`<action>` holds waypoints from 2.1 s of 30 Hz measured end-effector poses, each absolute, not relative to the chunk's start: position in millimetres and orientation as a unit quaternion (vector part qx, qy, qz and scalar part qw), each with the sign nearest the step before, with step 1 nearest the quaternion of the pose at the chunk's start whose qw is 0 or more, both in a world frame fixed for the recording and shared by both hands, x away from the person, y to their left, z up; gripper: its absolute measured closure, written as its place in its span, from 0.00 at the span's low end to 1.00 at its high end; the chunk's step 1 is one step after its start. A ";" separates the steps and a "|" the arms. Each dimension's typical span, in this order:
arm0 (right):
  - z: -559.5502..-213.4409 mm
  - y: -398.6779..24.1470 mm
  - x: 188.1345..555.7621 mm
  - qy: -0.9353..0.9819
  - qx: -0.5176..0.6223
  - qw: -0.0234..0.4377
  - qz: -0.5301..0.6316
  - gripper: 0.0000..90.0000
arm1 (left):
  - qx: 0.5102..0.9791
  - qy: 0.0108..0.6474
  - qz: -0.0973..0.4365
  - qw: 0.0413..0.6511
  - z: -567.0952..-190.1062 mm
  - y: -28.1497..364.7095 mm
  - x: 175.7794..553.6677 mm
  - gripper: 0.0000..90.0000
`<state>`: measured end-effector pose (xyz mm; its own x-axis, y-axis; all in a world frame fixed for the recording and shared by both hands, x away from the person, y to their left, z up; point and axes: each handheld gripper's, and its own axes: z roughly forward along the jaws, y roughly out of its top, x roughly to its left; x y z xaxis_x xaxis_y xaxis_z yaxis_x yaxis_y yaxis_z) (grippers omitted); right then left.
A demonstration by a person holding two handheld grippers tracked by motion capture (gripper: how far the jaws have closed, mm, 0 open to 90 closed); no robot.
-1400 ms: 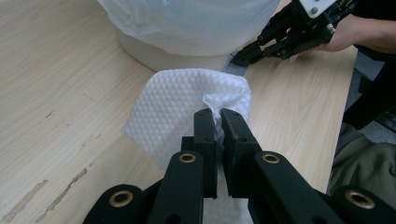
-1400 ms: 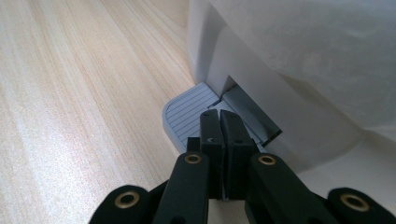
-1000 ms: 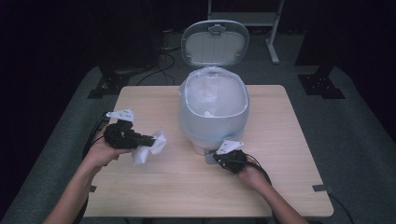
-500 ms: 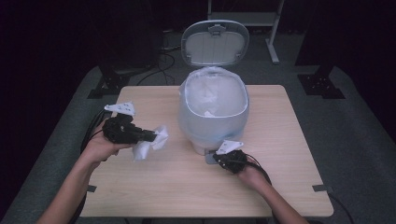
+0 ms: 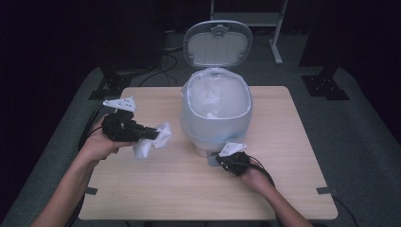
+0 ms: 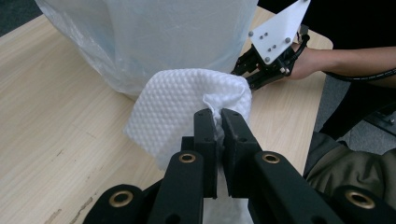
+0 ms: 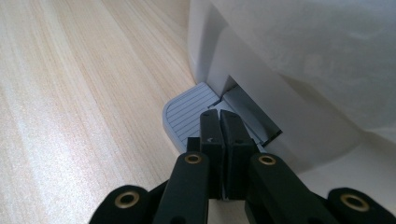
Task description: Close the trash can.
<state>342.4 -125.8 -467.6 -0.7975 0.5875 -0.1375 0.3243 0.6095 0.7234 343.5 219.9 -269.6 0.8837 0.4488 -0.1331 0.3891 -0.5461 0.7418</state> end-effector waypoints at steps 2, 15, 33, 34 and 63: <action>-467.6 -125.8 342.3 0.878 0.260 0.184 0.357 0.98 | 0.878 0.238 0.038 0.413 -267.5 219.0 343.3 0.95; -467.6 -125.8 342.2 0.878 0.259 0.185 0.357 0.98 | 0.882 0.231 0.040 0.408 -248.3 210.7 342.1 0.95; -467.6 -126.4 342.8 0.879 0.257 0.186 0.355 0.98 | 0.884 0.221 0.041 0.409 -227.6 199.2 343.3 0.95; -467.6 -126.4 342.8 0.879 0.257 0.186 0.355 0.98 | 0.884 0.222 0.042 0.409 -226.6 198.5 343.4 0.95; -467.9 -127.6 343.4 0.878 0.259 0.184 0.358 0.98 | 0.886 0.213 0.045 0.409 -201.6 182.4 352.8 0.95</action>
<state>343.4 -127.6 -467.9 -0.7986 0.5858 -0.1378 0.3221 0.6096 0.7244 352.8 182.4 -201.6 0.9052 0.4144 -0.0945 0.3405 -0.5740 0.7447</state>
